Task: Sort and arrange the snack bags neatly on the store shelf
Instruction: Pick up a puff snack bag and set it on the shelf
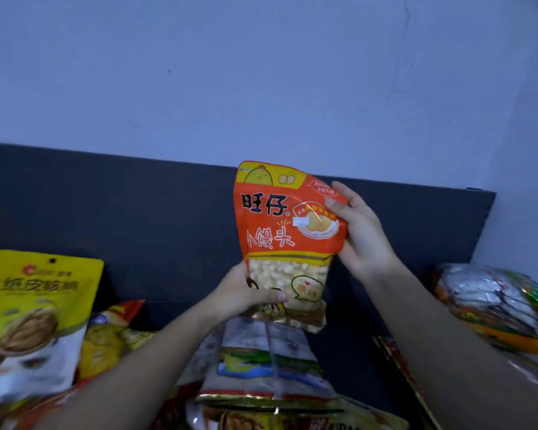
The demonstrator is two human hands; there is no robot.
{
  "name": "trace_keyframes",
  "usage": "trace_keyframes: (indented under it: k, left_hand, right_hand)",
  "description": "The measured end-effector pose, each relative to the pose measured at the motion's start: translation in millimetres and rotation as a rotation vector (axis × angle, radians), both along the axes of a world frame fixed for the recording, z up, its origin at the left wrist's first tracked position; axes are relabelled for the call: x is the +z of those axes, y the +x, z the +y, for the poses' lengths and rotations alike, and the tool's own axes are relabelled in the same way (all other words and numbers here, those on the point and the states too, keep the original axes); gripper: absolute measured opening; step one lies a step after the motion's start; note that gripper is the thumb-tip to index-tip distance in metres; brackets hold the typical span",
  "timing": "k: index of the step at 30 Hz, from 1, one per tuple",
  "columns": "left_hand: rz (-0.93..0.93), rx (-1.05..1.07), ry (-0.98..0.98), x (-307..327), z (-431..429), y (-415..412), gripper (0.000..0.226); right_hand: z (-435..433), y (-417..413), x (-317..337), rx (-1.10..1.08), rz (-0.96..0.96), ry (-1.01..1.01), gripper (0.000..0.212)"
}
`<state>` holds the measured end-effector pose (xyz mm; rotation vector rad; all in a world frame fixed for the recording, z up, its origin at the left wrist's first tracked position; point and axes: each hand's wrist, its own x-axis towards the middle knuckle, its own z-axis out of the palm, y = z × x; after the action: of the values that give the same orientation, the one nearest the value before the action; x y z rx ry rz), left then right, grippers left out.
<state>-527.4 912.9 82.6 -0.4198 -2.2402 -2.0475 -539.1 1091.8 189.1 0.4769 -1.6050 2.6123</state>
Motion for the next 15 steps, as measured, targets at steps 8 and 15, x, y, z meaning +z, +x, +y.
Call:
trace_keyframes:
  k: [8,15]
  left_hand:
    - [0.042,0.447,0.203,12,-92,79,0.029]
    - [0.091,0.834,0.160,23,-186,162,0.033]
  right_hand:
    - [-122,25,-23,0.259,0.173,0.261,0.056]
    - [-246,74,-82,0.561,0.265,0.528,0.053]
